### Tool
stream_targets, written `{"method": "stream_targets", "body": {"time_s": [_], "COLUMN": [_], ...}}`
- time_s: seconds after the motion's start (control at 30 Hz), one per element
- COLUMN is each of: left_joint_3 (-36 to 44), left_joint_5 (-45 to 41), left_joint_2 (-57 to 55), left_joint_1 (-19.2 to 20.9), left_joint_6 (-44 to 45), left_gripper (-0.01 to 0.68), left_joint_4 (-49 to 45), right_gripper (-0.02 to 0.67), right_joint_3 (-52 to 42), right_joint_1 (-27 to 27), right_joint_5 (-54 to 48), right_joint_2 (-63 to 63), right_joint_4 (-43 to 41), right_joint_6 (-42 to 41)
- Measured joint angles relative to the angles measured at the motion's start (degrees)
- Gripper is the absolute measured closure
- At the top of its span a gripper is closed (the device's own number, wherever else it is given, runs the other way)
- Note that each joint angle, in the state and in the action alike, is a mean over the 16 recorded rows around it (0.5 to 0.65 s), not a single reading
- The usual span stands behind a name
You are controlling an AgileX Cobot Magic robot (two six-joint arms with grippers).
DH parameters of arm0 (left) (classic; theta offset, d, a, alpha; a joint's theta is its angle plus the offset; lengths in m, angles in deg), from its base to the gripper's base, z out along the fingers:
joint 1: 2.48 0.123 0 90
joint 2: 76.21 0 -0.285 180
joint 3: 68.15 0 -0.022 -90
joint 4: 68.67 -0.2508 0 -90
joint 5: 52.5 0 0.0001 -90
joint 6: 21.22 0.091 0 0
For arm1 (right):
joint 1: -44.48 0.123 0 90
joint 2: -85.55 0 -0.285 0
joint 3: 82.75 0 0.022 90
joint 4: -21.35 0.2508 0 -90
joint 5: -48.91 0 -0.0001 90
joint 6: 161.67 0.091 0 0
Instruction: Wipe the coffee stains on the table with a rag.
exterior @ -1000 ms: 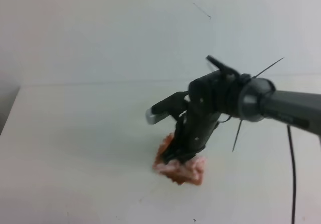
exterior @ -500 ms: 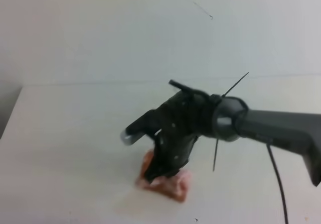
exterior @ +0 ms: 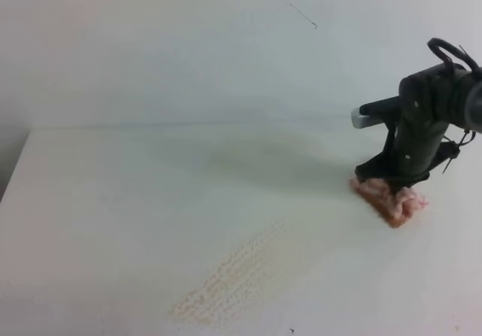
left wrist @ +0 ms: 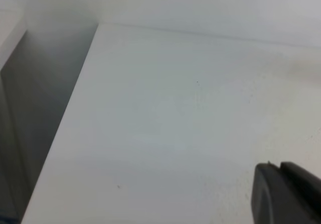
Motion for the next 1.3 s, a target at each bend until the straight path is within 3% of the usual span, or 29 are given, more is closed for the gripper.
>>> {"method": "stream_targets", "body": {"time_s": [0.17, 0.53, 0.73, 0.93, 1.1, 1.3], "left_joint_3": [0.0, 0.0, 0.0, 0.0, 0.0, 0.0], "left_joint_5": [0.0, 0.0, 0.0, 0.0, 0.0, 0.0], "left_joint_2": [0.0, 0.0, 0.0, 0.0, 0.0, 0.0], "left_joint_1": [0.0, 0.0, 0.0, 0.0, 0.0, 0.0], "left_joint_6": [0.0, 0.0, 0.0, 0.0, 0.0, 0.0], "left_gripper": [0.672, 0.672, 0.672, 0.672, 0.672, 0.672], "left_joint_4": [0.0, 0.0, 0.0, 0.1, 0.1, 0.1], "right_gripper": [0.619, 0.619, 0.619, 0.619, 0.619, 0.619], "right_joint_3": [0.0, -0.1, -0.2, -0.2, -0.3, -0.7], "right_joint_1": [4.8, 29.7, 36.4, 31.9, 21.3, 7.2], "right_joint_5": [0.1, 4.6, 5.3, 2.8, -0.6, -4.6], "right_joint_2": [0.1, 0.1, 0.1, 0.1, 0.7, 3.3], "right_joint_4": [3.4, 13.9, 11.8, 2.7, -0.8, 4.3], "right_joint_6": [-2.6, -9.5, -8.9, -5.3, -2.8, -5.2]}}
